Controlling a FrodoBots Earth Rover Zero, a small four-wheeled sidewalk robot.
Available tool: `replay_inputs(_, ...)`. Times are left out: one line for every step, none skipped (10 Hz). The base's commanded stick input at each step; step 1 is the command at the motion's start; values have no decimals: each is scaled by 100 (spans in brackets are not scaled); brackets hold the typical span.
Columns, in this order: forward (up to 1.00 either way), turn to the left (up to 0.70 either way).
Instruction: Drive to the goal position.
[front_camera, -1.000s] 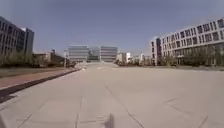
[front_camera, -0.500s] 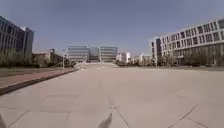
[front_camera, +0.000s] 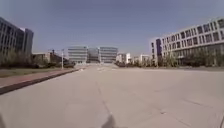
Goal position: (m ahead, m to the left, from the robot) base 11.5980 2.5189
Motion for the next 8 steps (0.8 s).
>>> replay_inputs(100, 1)
replay_inputs(100, 1)
replay_inputs(100, 1)
replay_inputs(100, 1)
replay_inputs(100, 1)
replay_inputs(100, 1)
replay_inputs(100, 1)
replay_inputs(100, 1)
